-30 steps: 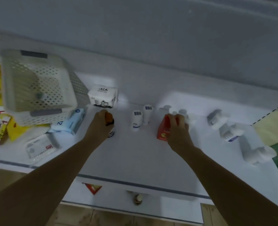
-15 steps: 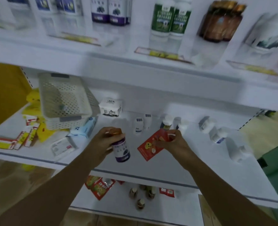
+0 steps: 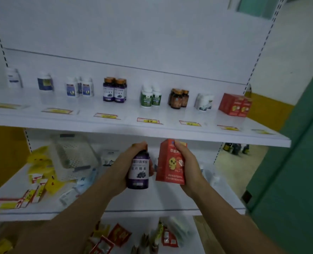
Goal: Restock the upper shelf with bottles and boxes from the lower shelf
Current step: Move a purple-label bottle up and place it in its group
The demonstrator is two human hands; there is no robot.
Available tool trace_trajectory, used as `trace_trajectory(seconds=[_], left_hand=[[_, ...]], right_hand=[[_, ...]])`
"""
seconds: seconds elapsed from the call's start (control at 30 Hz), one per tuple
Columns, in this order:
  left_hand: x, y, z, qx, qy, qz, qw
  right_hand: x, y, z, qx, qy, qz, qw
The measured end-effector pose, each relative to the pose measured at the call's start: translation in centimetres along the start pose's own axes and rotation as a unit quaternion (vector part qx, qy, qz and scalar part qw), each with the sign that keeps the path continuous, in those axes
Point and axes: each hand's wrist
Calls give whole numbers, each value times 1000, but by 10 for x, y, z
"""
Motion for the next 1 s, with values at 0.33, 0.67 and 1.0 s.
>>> trace_trajectory(seconds=[0.33, 0.67, 1.0], left_hand=[[-67, 59, -50, -56, -65, 40, 996], [-123, 73, -28, -79, -140, 62, 985], [-205, 69, 66, -55, -204, 91, 973]], right_hand=[[-19, -97, -29, 152, -5, -52, 987], [33, -144, -42, 205, 49, -95, 973], [151, -186, 7, 219, 86, -148, 961]])
Point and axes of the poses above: each hand's wrist, its own z-axis towards the middle knuckle, its own x-axis out of the back of the hand, y = z × x, and after that the axes turned 14 degrees about x, right-handed
